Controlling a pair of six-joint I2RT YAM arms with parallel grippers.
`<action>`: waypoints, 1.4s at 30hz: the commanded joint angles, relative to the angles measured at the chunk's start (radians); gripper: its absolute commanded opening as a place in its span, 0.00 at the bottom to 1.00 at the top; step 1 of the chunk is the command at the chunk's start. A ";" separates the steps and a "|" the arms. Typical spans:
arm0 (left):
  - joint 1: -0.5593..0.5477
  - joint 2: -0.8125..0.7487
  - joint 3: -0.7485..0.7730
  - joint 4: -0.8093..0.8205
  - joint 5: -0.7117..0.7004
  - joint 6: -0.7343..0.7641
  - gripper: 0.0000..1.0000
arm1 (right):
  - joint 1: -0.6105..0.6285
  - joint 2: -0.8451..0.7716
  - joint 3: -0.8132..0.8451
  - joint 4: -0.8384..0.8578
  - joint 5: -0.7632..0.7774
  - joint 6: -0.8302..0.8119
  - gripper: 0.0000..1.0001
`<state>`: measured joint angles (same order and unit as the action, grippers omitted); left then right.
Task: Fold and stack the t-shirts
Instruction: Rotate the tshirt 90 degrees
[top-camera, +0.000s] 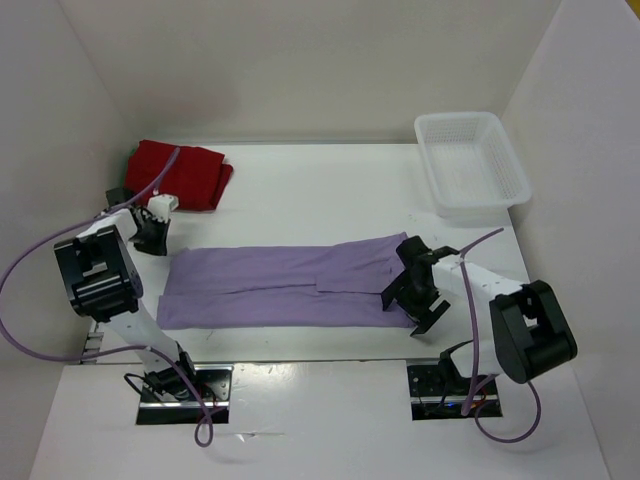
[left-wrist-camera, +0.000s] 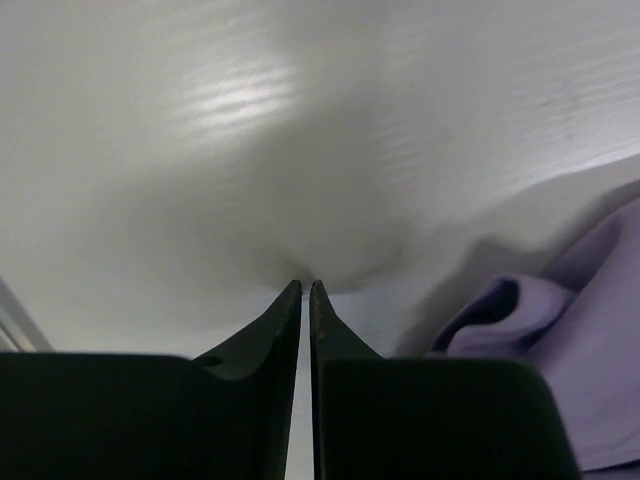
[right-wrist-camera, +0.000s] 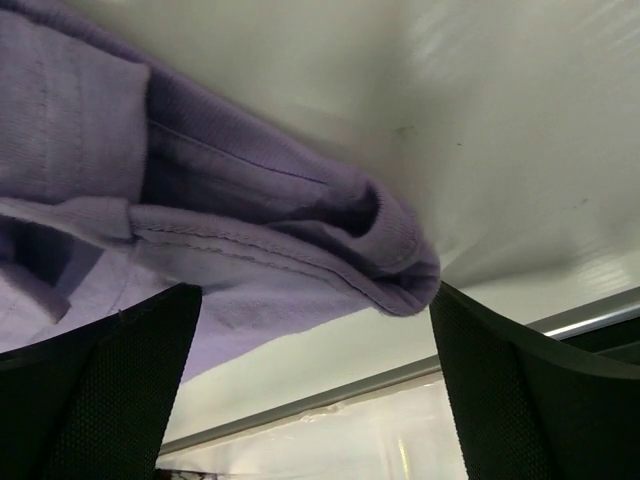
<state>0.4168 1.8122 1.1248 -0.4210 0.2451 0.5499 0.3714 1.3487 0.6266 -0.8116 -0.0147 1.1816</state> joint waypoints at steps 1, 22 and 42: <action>0.051 -0.030 -0.031 -0.093 0.009 0.033 0.12 | 0.009 0.046 -0.008 0.112 0.058 -0.023 0.97; -0.109 -0.091 -0.005 -0.121 0.164 0.113 0.99 | 0.009 0.138 0.117 0.137 0.133 -0.169 0.00; -0.004 -0.159 -0.007 -0.255 0.076 0.122 1.00 | 0.020 0.881 1.094 0.045 0.378 -0.597 0.00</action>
<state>0.4103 1.6829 1.1179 -0.6163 0.3115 0.6739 0.3840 2.0918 1.5448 -0.7830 0.2283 0.6941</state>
